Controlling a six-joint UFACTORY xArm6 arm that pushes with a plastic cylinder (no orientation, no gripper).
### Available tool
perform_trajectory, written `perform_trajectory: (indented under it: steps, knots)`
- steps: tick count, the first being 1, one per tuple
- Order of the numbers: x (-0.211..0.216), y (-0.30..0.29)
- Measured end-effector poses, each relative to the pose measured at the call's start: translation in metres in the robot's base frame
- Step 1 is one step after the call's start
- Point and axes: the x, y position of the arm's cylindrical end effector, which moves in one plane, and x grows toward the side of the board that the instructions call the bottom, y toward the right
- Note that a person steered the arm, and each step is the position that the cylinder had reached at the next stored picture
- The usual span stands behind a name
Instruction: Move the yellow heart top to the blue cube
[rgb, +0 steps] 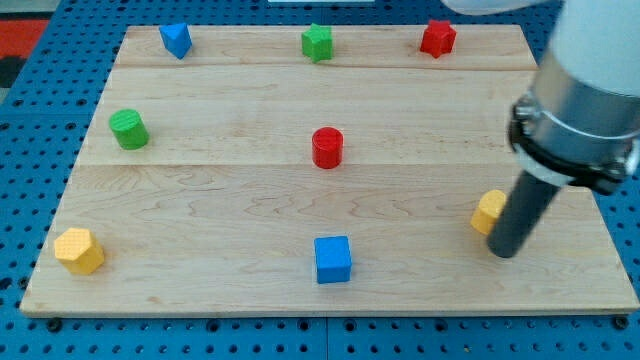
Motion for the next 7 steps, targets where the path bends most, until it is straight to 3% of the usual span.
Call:
perform_trajectory:
  steps: [2,3,4,5,6,7]
  knots:
    - [-0.024,0.042]
    - [-0.027,-0.005]
    - [-0.027,-0.088]
    - [-0.027,-0.097]
    - [-0.034,0.001]
    - [-0.065,0.015]
